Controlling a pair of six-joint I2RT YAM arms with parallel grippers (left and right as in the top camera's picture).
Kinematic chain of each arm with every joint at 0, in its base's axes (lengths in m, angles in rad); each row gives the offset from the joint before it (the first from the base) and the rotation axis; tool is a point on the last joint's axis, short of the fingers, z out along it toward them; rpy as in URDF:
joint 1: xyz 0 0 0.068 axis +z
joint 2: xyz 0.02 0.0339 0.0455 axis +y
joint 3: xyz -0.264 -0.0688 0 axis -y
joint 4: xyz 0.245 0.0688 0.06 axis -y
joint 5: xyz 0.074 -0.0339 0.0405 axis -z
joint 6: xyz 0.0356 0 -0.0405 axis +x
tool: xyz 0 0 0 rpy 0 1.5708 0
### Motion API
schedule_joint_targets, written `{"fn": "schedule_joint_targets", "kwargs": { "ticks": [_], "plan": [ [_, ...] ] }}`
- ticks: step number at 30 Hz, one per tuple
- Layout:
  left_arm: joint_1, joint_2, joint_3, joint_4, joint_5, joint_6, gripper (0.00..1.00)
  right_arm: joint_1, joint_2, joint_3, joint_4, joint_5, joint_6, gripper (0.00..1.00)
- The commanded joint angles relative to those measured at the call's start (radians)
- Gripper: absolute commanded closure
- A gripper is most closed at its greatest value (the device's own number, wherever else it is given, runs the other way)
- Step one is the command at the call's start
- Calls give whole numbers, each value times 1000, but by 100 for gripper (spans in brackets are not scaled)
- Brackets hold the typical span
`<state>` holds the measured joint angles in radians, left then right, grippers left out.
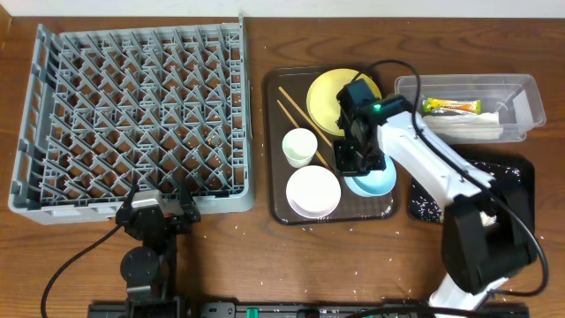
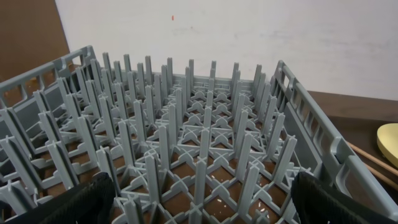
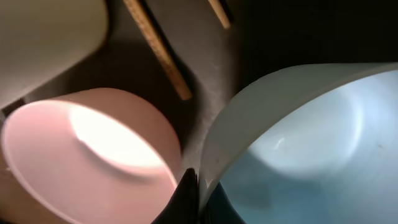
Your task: Sort waste into correct bins and load items into the dishwasher
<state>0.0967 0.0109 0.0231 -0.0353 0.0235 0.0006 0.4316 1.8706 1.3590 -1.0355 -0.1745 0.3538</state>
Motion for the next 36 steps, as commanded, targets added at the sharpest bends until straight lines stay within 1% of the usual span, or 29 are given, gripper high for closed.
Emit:
{"fn": "schedule_joint_targets", "kwargs": {
  "ticks": [1, 8, 11, 13, 17, 22, 26, 31, 36],
  "plan": [
    [4, -5, -19, -35, -16, 6, 8, 8, 18, 8, -2, 21, -15, 99],
    [4, -5, -19, -35, -16, 6, 8, 8, 21, -19, 14, 42, -15, 98],
    [4, -5, -19, -35, -16, 6, 8, 8, 21, -27, 21, 43, -14, 89],
    [4, -5, -19, -35, -16, 6, 8, 8, 21, -27, 22, 43, -15, 79],
    [4, -5, -19, -35, -16, 6, 8, 8, 21, -27, 23, 43, -11, 72],
    [4, -5, -13, -13, -16, 2, 8, 8, -2, -1, 25, 28, 5, 67],
    [4, -4, 38, -18, -15, -2, 8, 7, -52, 39, 26, 28, -4, 63],
    [4, 50, 137, -83, -5, -24, 8, 7, -116, 52, 51, 28, -21, 55],
    [4, 138, 210, -131, 0, -32, 8, 8, -118, 52, 59, 28, -34, 54]
  ]
}}
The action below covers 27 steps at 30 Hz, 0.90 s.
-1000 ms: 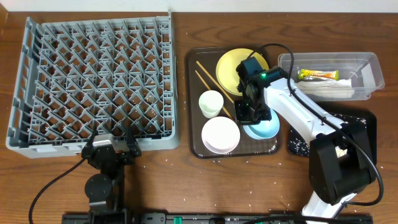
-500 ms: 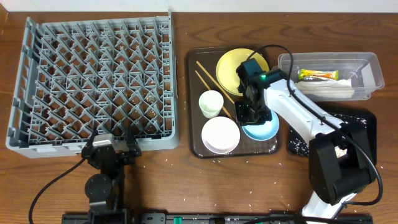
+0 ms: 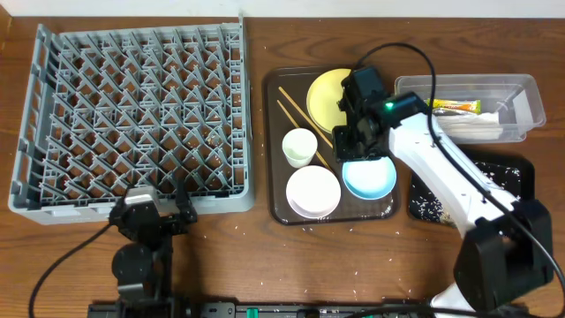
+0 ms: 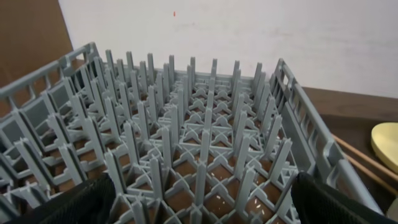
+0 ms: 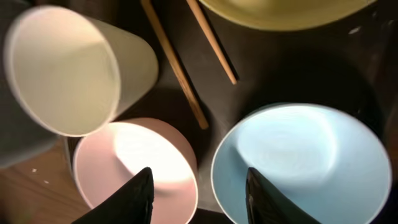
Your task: Sort waste into correct bins and load items into the dishwasher
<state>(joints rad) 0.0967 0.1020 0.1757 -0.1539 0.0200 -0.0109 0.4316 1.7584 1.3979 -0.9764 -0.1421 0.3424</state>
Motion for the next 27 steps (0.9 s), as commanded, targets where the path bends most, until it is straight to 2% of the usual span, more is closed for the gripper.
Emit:
{"fn": "schedule_joint_targets", "kwargs": {
  "ticks": [1, 9, 16, 23, 27],
  "plan": [
    [4, 74, 79, -21, 16, -20, 8, 8, -6, 13, 1, -5, -23, 54],
    [4, 199, 148, -21, 48, -20, 8, 7, -6, 13, 34, -5, -26, 54],
    [4, 209, 150, -21, 48, -21, 8, 8, -6, 13, 50, -6, -26, 55],
    [4, 210, 186, -29, 64, -77, 8, 7, -6, 13, 84, -52, -25, 54],
    [4, 224, 246, -87, 78, -77, 8, 8, -6, 13, 100, -70, -21, 53]
  ]
}}
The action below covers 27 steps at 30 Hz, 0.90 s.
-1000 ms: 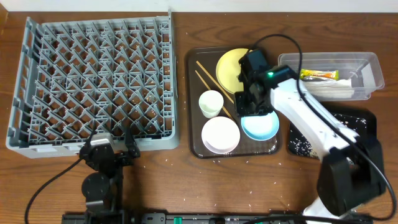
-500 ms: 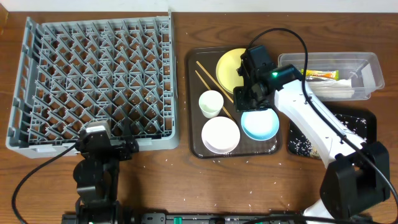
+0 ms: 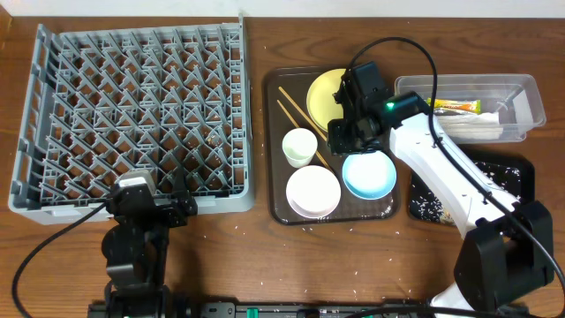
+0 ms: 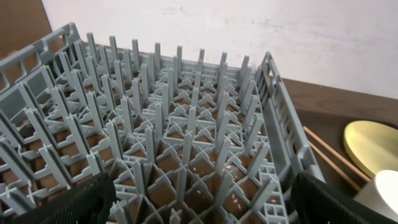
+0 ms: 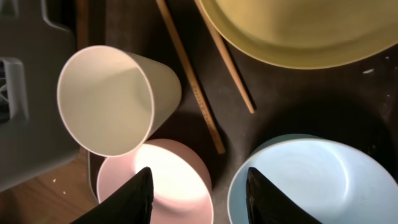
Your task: Sort waste into correct bins and load items into the dishwasher
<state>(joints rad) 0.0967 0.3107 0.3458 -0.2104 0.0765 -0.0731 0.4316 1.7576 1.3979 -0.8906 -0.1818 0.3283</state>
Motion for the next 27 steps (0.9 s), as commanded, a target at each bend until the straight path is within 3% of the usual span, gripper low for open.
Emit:
{"fn": "schedule_joint_targets", "kwargs": {
  "ticks": [1, 12, 20, 27],
  "plan": [
    [4, 29, 105, -60, 22, -14, 8, 8, -5, 13, 23, -41, -3, 53],
    [4, 392, 542, -394, 150, -14, 8, 19, -5, 13, 117, -62, 53, 52],
    [4, 721, 950, -756, 278, -14, 8, 49, 38, 13, 156, -55, 84, 52],
    [4, 782, 997, -788, 339, -14, 8, 66, 177, 13, 158, -95, 95, 57]
  ]
}}
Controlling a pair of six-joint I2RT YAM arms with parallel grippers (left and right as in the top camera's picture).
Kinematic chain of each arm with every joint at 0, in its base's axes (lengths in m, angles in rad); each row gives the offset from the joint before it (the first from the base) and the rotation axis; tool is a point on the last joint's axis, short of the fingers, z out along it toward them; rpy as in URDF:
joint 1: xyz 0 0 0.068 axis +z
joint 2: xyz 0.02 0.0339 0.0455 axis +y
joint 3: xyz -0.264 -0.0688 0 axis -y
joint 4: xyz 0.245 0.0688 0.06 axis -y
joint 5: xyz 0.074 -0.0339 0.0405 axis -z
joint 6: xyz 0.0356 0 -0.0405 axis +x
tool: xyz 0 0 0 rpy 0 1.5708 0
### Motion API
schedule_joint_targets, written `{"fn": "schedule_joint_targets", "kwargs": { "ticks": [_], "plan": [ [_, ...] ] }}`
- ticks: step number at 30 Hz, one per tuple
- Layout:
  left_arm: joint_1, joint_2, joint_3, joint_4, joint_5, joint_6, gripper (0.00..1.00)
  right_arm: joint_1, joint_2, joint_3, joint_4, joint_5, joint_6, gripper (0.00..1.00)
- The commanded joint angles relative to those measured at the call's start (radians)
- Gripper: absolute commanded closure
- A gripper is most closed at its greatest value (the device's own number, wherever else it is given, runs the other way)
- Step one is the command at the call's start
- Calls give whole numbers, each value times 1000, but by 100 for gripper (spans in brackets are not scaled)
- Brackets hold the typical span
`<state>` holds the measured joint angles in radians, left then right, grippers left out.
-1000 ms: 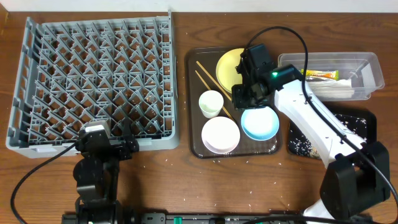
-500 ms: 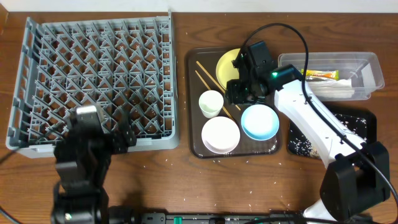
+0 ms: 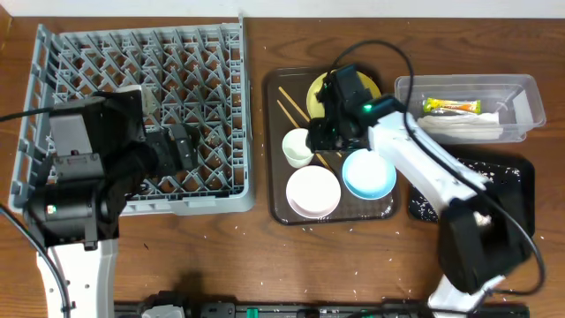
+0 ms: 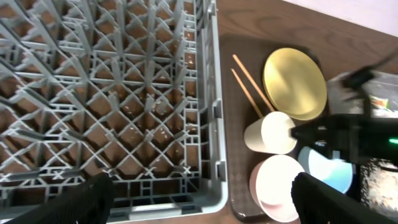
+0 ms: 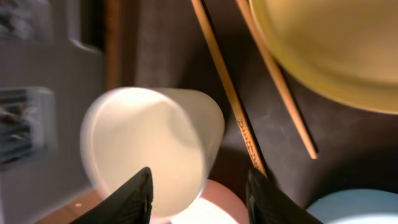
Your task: Sort waste into correct bins and load items into the dishwasher
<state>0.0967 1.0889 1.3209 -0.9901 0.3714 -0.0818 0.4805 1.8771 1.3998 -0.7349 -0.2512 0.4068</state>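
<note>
A cream cup [image 3: 297, 147] stands on the brown tray [image 3: 275, 208] with a pink bowl [image 3: 313, 191], a blue bowl [image 3: 370, 175], a yellow plate [image 3: 328, 92] and two chopsticks [image 3: 293, 109]. My right gripper [image 3: 317, 140] hovers open just right of the cup. In the right wrist view the cup [image 5: 149, 146] fills the space ahead of the spread fingers [image 5: 134, 198]. The left gripper [image 4: 202, 208] hangs open and high over the grey dish rack [image 4: 112, 93], looking down on the cup [image 4: 271, 132] and plate [image 4: 294, 83]. Nothing is held.
A clear bin [image 3: 465, 106] with wrappers and white cutlery stands at the back right. A black tray [image 3: 503, 177] with scattered crumbs lies below it. The raised left arm [image 3: 84, 181] hides part of the rack [image 3: 141, 79]. Crumbs dot the table's front.
My left arm was low at the rack's front edge and is now high above the rack, its camera facing down. The right gripper has shifted left, closer to the cup.
The right gripper was low at the blue bowl's rim, beside the pink bowl. Then it stood open above both bowls, later higher over the cup and bowls, and now at the cup. The left arm stayed by the rack's front edge until now. The dishes have not moved.
</note>
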Motion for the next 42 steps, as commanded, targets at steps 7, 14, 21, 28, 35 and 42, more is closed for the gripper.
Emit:
{"fn": "schedule_joint_targets", "kwargs": {
  "ticks": [7, 14, 21, 28, 35, 42],
  "plan": [
    [4, 4, 22, -8, 44, -6, 8, 16, 118, 12, 23, -66, 16, 96],
    [4, 5, 22, -10, 45, -5, 8, -25, 77, 126, -40, -103, -5, 99],
    [4, 134, 22, 25, 473, 67, 9, -165, -11, 201, 11, -506, -104, 99],
    [4, 321, 22, 138, 909, 63, 10, -165, 23, 189, 291, -923, -85, 99],
    [4, 478, 22, 182, 1159, 63, 10, -78, 24, 188, 324, -947, -121, 99],
    [4, 569, 22, 181, 1201, 59, 10, -22, 24, 188, 339, -924, -124, 99]
  ]
}}
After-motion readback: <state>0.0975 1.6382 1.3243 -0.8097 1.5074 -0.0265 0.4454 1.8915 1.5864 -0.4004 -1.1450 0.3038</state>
